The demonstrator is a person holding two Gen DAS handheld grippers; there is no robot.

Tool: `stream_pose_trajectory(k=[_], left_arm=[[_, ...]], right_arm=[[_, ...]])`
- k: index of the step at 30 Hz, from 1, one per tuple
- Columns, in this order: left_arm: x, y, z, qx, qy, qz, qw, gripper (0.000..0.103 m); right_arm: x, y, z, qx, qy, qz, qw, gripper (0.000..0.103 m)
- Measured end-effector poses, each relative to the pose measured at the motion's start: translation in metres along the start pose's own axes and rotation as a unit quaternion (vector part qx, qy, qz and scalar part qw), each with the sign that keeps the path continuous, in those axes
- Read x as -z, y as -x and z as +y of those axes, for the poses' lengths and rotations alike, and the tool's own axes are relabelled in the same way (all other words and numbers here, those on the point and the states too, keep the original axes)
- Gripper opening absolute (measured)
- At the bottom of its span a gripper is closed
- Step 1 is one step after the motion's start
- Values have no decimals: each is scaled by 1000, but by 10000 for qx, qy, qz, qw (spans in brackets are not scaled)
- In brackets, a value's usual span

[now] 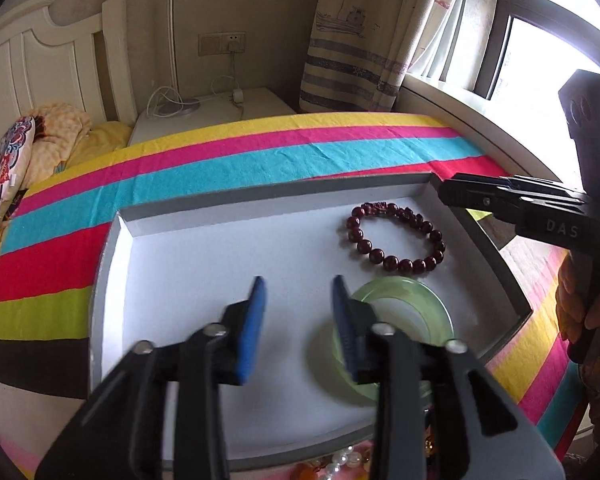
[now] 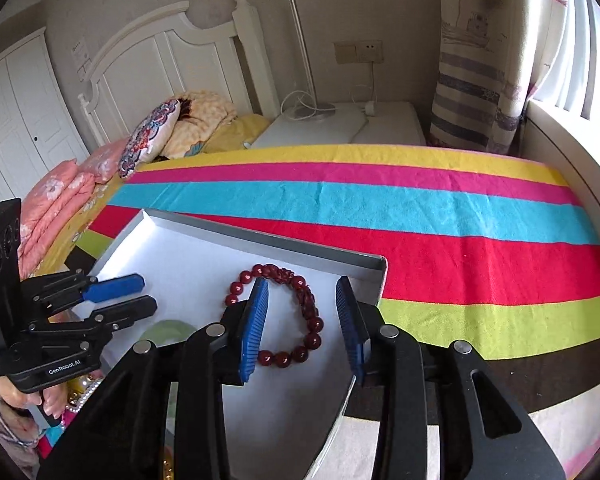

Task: Organize jewelry
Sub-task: 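Lower bangle and bracelet into the tray and open both tools, then withdraw both tools from the tray toward the remaining jewelry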

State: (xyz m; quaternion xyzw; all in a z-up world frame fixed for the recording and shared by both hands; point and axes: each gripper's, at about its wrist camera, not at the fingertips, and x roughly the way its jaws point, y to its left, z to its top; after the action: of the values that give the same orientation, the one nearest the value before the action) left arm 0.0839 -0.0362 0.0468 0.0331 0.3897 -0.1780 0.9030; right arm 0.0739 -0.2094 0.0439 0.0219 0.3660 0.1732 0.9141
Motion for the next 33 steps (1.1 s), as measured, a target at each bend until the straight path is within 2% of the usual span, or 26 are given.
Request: stream_pose_trajectory(k=[1,2,3,5,6,11,17,25,30,33], left_arm=[[-1,9,0,-72,2,-152,9999,78],[-2,20,-1,-138,9,-283,9995,85],[-4,29,-1,-183,18,-382,9991,92],[-5,48,-4,-303,13,-498,9983,98],[-5,58,-6,-407,-11,-558,9976,100],[11,105,-18,-897,-94,-819,9925,100],[56,144,-28,-1299,-1,-975,9867,100],[124,152,-20,-1178,459,-830,9885,100],[147,140,-15,-1259,439,-717,9885,100],[155,134,-9,-1160,499,-664,9898,100]], right_arm=[[1,10,3,-29,41,-93,9999,35],[1,20,6,-69,72,-175,9998,39],[4,31,10,-89,105,-268,9995,45],[12,53,16,-41,204,-496,9986,74],[17,64,20,-16,289,-596,9978,76],[50,94,31,100,519,-656,9964,78],[88,107,36,-56,407,-465,9981,80],[119,93,58,-272,467,-55,9985,80],[123,82,78,-362,654,95,9972,80],[122,75,85,-597,614,213,9961,79]])
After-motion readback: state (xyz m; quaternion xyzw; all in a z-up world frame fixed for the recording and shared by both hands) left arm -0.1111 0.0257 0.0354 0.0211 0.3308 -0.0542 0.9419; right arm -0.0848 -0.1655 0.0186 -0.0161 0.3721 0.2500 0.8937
